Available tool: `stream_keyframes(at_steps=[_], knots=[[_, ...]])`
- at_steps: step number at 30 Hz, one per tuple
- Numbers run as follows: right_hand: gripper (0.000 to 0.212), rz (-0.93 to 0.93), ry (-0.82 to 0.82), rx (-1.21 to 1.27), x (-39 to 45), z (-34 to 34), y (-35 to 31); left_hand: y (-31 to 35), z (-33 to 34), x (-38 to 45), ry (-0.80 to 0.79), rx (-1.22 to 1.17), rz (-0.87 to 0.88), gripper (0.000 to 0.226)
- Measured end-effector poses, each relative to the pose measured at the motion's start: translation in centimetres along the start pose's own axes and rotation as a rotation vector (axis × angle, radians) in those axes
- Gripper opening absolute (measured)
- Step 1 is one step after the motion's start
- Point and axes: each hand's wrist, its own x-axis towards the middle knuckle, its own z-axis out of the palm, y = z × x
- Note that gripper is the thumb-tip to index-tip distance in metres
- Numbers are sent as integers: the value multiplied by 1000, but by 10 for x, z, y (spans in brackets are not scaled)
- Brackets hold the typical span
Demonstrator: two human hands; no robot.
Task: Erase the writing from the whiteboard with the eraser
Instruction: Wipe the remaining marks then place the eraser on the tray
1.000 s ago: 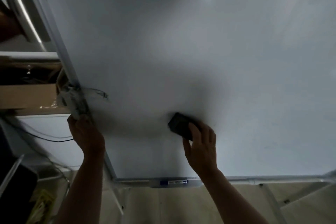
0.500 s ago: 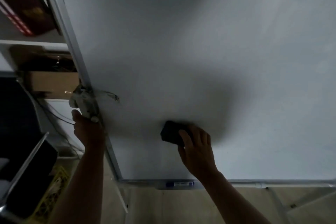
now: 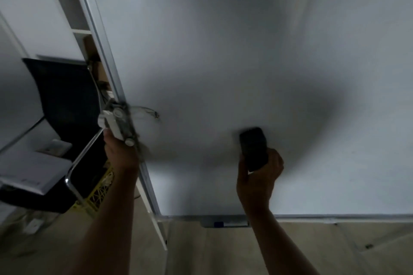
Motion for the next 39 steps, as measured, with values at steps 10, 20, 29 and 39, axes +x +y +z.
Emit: stream_keyframes(at_steps=[10, 20, 29, 39], knots=[[57, 681, 136, 277, -38, -28, -28, -6, -66, -26, -297, -23, 38, 80], [40, 884, 66, 352, -117, -26, -136, -11, -142, -59, -399, -7, 139, 39], [43, 990, 27, 359, -156, -53, -172, -26, -189, -83, -599, -52, 337, 24], [35, 722, 194, 372, -182, -67, -201, -27, -223, -92, -727, -83, 559, 65]])
